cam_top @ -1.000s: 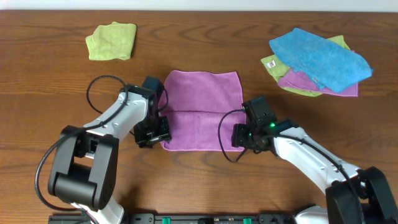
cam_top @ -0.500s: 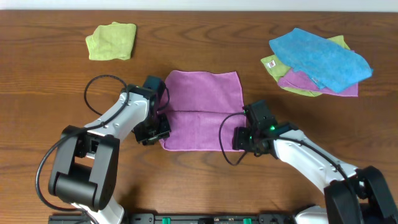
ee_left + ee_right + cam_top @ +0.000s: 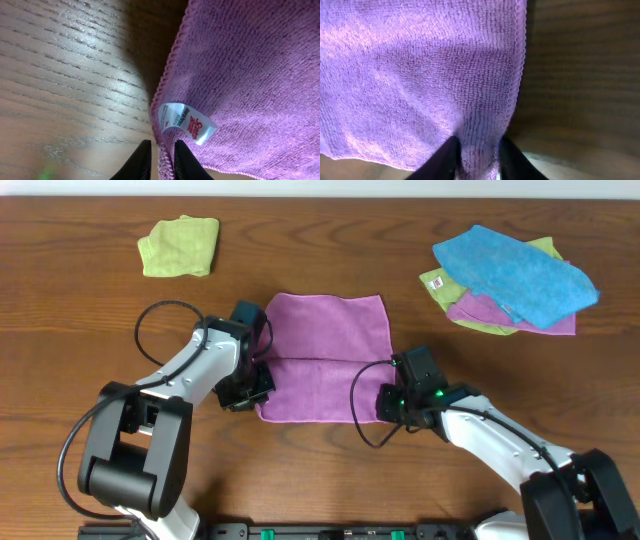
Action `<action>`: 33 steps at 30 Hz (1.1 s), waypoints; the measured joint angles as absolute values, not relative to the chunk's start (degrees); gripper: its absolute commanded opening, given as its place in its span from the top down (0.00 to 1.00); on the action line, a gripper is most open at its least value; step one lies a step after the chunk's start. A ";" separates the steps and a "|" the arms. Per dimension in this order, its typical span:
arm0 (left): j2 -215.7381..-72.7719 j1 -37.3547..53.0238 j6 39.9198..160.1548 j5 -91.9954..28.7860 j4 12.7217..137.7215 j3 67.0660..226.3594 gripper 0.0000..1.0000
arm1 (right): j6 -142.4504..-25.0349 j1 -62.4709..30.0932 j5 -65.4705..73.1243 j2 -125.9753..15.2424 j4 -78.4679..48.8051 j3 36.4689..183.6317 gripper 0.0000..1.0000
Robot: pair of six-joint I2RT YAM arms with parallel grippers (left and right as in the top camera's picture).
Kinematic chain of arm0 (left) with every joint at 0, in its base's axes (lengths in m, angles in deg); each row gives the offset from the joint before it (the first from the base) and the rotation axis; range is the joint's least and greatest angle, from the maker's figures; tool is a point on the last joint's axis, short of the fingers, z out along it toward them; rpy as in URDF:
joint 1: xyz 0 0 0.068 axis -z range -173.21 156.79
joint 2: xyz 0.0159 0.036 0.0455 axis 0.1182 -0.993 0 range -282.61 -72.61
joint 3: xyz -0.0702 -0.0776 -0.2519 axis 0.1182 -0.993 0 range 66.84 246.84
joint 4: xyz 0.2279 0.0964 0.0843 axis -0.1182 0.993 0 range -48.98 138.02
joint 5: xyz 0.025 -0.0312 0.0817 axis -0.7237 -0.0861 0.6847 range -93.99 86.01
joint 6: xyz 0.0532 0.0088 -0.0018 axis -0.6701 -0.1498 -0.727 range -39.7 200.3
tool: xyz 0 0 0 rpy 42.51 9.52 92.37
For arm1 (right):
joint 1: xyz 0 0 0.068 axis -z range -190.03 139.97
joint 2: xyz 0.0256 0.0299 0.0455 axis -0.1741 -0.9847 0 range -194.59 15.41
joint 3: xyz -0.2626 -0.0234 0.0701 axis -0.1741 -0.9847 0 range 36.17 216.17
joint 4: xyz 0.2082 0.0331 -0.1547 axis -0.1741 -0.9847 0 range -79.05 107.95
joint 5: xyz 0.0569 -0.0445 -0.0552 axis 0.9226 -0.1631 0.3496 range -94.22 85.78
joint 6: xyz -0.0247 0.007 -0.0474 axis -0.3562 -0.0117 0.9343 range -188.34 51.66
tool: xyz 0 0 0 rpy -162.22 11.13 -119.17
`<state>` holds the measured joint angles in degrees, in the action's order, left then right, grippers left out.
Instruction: Fold the cloth
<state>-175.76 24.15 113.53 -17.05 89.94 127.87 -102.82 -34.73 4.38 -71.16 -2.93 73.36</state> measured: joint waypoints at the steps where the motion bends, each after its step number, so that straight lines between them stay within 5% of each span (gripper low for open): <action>1: -175.76 24.15 113.53 -17.07 89.96 127.87 0.82 | -103.17 -34.73 4.38 -71.20 -2.62 73.12 0.85; 6: -175.76 24.15 113.53 -17.07 89.96 127.87 0.81 | -103.96 -34.73 4.56 -71.22 -2.21 72.62 0.98; 11: -175.76 24.15 113.56 -17.31 89.99 127.87 0.94 | -103.96 -34.73 5.43 -71.20 -1.90 72.58 0.98; 33: -173.75 24.15 113.53 -18.97 88.83 135.72 0.94 | -104.14 -34.65 8.38 -68.75 -4.18 78.28 0.98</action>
